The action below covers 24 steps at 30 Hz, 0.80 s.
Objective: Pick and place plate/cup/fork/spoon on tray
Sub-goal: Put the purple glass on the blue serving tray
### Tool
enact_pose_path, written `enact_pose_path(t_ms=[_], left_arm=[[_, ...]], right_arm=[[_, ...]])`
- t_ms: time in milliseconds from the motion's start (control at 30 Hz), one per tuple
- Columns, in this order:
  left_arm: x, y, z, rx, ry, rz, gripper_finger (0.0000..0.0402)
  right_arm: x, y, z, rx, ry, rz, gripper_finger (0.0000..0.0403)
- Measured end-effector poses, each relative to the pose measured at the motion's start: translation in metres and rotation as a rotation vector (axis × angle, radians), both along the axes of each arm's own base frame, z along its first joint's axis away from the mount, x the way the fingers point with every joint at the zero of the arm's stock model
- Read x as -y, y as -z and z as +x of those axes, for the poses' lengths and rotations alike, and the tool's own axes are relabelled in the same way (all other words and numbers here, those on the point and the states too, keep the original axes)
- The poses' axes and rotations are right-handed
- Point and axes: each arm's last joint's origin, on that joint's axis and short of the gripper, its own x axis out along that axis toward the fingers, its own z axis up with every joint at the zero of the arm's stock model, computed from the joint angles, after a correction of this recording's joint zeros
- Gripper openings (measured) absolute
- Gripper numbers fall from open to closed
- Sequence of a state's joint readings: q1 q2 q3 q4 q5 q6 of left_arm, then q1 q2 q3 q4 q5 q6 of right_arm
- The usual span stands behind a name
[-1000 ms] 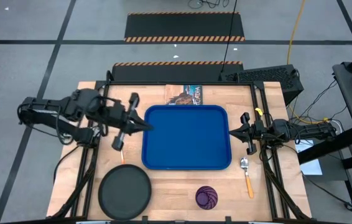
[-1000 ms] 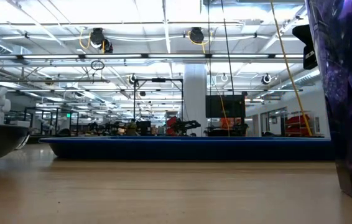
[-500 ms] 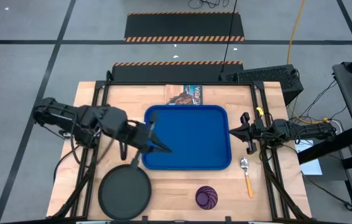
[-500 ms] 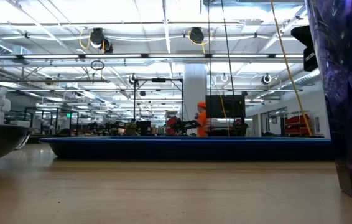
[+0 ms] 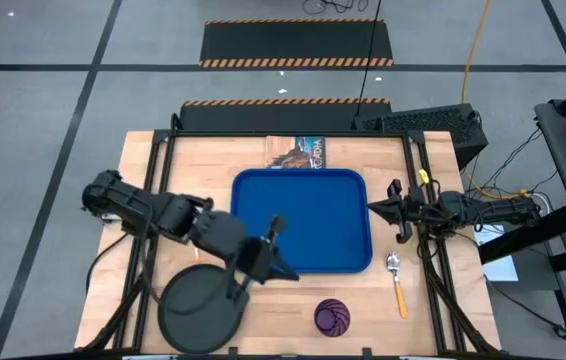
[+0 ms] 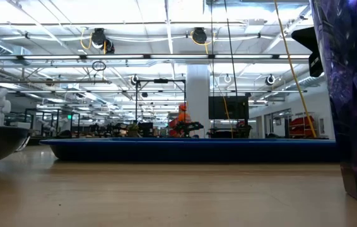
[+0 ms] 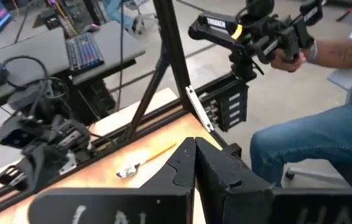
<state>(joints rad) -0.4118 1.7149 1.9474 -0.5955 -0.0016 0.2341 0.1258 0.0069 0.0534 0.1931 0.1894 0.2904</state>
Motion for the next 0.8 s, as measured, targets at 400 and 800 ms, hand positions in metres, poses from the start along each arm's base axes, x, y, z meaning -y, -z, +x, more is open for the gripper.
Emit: enact_pose_path(t_ms=[400, 800], left_arm=[[0.05, 0.022, 0.041, -0.075, 0.065, 0.032, 0.0037], [0.088, 0.087, 0.067, -0.237, 0.111, 0.11, 0.0098]], right_arm=[[0.0, -0.002, 0.0, 0.031, -0.028, 0.152, 0.0], [0.0, 0.002, 0.0, -0.006, -0.038, 0.182, 0.0]])
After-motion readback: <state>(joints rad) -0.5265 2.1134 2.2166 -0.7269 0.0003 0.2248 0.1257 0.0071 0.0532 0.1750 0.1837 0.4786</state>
